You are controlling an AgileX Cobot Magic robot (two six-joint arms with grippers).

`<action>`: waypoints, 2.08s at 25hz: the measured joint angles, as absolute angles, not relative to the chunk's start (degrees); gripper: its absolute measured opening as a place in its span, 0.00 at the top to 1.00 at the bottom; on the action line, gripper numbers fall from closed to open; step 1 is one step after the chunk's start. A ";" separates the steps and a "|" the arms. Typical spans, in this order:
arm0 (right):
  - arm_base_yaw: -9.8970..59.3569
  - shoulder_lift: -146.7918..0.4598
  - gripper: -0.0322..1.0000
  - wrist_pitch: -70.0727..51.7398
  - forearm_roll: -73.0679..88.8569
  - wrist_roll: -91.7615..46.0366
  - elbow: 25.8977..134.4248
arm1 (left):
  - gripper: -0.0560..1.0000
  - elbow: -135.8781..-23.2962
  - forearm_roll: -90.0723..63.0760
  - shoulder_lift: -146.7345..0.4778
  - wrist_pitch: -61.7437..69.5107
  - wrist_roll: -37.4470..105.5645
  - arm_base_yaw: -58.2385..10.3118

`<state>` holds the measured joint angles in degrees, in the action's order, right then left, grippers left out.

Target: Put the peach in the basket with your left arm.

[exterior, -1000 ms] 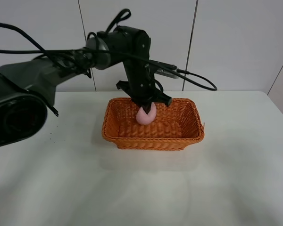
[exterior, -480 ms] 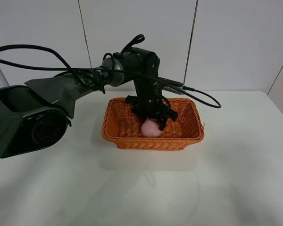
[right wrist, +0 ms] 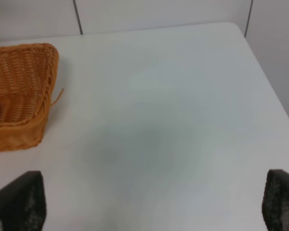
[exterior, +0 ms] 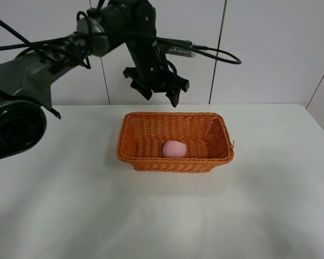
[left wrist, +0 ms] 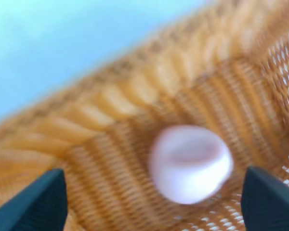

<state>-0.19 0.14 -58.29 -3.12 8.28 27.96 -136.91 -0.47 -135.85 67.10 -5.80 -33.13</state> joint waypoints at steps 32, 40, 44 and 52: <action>-0.19 0.14 0.30 -58.29 -3.12 8.28 27.96 | 0.15 -118.11 0.00 -121.34 67.10 -2.06 -2.86; -0.19 0.14 0.30 -58.29 -3.12 8.28 27.96 | 0.15 -93.28 0.00 -97.42 67.05 -1.89 -2.86; -0.19 0.14 0.30 -58.29 -3.12 8.28 27.96 | 0.15 -77.36 0.60 -82.32 67.05 -1.83 -2.86; -0.19 0.14 0.30 -58.29 -3.12 8.28 27.96 | 0.15 -49.64 1.61 -56.50 66.99 -1.83 -2.86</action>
<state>-0.19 0.14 -58.29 -3.12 8.28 27.96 -49.64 1.61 -56.50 66.99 -1.83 -2.86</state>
